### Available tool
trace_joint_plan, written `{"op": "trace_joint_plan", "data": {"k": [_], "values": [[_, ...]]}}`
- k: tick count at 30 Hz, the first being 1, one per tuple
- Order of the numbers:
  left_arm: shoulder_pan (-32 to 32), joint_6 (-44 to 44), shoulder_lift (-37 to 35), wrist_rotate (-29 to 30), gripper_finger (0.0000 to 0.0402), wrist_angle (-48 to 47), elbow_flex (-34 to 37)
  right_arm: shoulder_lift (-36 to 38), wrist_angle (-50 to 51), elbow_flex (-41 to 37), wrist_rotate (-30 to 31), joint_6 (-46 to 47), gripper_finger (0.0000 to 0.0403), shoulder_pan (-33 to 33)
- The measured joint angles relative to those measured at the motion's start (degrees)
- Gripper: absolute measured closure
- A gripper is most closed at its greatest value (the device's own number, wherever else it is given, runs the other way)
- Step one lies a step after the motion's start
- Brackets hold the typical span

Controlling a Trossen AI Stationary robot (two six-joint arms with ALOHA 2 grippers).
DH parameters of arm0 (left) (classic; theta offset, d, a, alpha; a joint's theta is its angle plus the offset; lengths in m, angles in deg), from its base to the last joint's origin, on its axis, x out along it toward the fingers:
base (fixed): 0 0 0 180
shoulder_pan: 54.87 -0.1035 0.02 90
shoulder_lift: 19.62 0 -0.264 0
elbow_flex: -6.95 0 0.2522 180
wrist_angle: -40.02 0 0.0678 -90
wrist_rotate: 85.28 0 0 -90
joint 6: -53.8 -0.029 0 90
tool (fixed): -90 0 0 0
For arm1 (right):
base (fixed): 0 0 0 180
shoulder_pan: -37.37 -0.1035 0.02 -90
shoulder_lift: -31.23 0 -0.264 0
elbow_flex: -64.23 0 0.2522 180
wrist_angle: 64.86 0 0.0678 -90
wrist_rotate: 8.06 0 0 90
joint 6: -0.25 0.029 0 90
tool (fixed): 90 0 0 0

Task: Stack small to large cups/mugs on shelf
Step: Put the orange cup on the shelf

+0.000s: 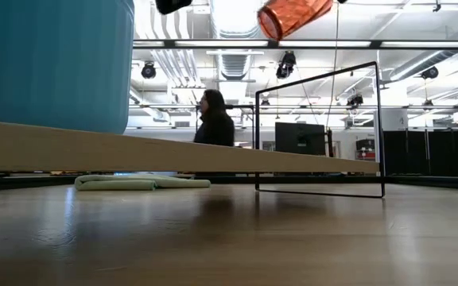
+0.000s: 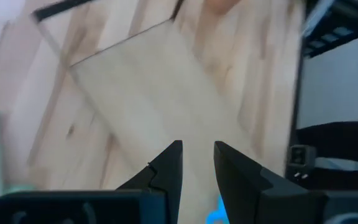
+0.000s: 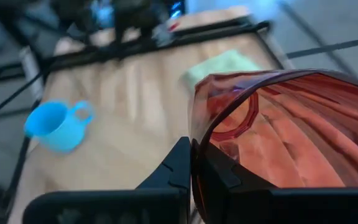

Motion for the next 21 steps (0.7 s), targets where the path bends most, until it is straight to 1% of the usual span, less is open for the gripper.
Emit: {"op": "trace_joint_plan", "data": {"k": [3, 5, 9, 12, 14, 18, 21], "values": [[0.0, 0.2, 0.0, 0.7, 0.0324, -4.7, 0.0, -2.8, 0.0, -0.1, 0.0, 0.0, 0.0394, -4.4], [0.0, 0.2, 0.0, 2.3, 0.0324, -8.1, 0.0, -4.7, -0.2, -0.1, -0.1, 0.1, 0.0394, -6.5], [0.0, 0.4, -0.1, 7.6, 0.0324, -14.5, 0.0, -9.2, -0.9, -0.1, 0.0, 0.6, 0.0394, -9.4], [0.0, 0.4, -0.1, 11.3, 0.0324, -17.4, 0.0, -12.5, -3.7, -0.1, -0.5, 0.6, 0.0394, -10.6], [0.0, 0.4, -0.1, 12.4, 0.0324, -17.6, 0.0, -14.5, -5.8, -0.1, -2.3, 0.6, 0.0394, -11.0], [0.0, 0.3, -0.1, 13.1, 0.0324, -17.6, 0.0, -18.7, -9.2, -0.1, -9.9, 0.6, 0.0394, -10.9], [0.0, 0.3, -0.1, 13.4, 0.0324, -17.6, 0.0, -21.4, -9.3, -0.1, -12.2, -1.1, 0.0394, -10.9]]}}
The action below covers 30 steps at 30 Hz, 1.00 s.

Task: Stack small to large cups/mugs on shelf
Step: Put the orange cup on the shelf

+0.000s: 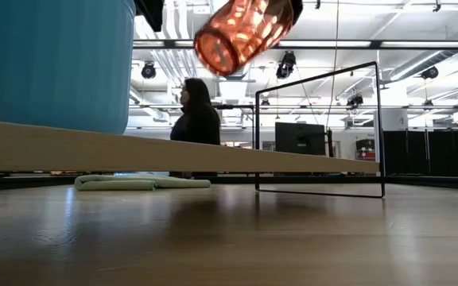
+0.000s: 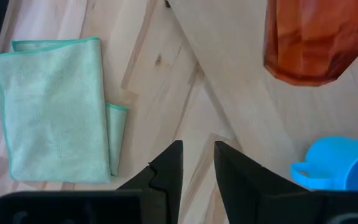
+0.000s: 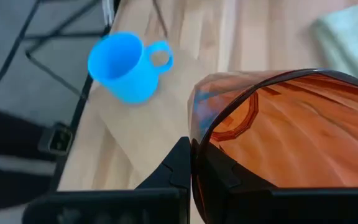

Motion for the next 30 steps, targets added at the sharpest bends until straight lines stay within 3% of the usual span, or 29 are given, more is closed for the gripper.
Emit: {"op": "trace_joint_plan", "data": {"k": [6, 11, 30], "values": [[0.0, 0.0, 0.0, 2.6, 0.0324, -0.5, 0.1, -4.3, 0.0, 0.0, -5.7, -4.3, 0.0394, -0.4], [0.0, 0.0, 0.0, 2.7, 0.0324, -0.5, 0.9, -6.5, 0.1, 0.0, -5.9, -15.0, 0.0394, -2.4], [0.0, 0.0, -0.1, 1.5, 0.0324, -0.3, 2.4, -11.7, -1.4, -0.1, -6.3, -14.0, 0.0394, -2.6]]}}
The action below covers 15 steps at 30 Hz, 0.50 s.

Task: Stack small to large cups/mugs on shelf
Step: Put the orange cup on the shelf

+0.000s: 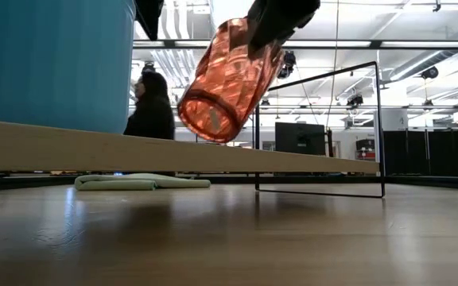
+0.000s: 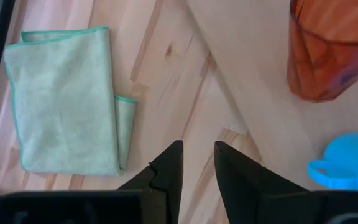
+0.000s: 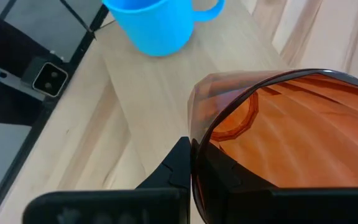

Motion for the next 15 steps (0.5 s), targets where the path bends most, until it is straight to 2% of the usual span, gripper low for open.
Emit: {"op": "trace_joint_plan", "data": {"k": [10, 15], "values": [[0.0, -0.9, 0.0, 0.0, 0.0324, -0.2, -0.2, -3.8, 0.2, 1.9, -0.2, -0.4, 0.0394, -0.3], [0.0, -3.3, 0.0, 0.0, 0.0324, -0.2, -0.2, -3.9, 0.5, 2.3, 1.4, -0.6, 0.038, -1.0]]}}
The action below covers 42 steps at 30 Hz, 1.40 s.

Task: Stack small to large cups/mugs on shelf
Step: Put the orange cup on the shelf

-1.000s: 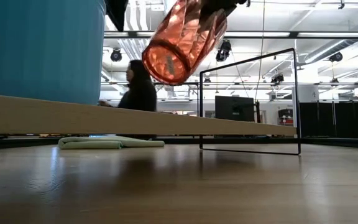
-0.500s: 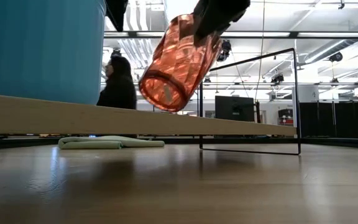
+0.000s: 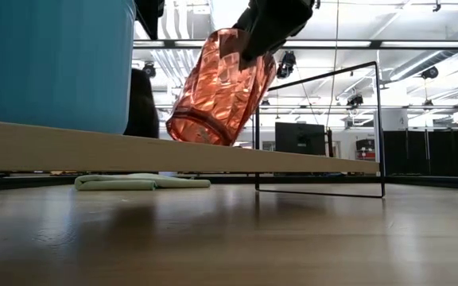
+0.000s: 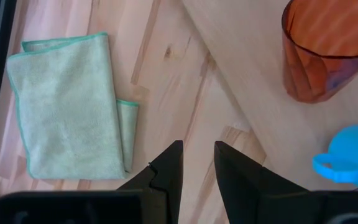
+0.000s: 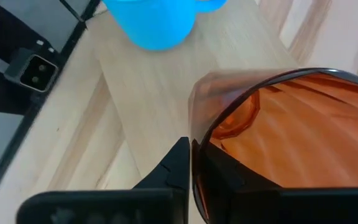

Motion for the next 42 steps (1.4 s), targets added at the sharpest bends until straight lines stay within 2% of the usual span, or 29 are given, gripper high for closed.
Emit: {"op": "trace_joint_plan", "data": {"k": [15, 25, 42], "values": [[0.0, -0.8, 0.0, 0.0, 0.0324, 0.0, 0.1, -0.5, -3.1, 1.6, 2.2, 3.3, 0.0319, -0.3], [0.0, -1.5, 0.0, 0.0, 0.0324, 0.0, 0.1, -0.5, -9.3, 1.6, 2.1, 3.3, 0.0319, -0.3], [0.0, -1.8, 0.0, 0.0, 0.0324, 0.0, 0.1, -3.2, -6.0, 1.6, 1.5, 13.9, 0.0319, -0.9]]}}
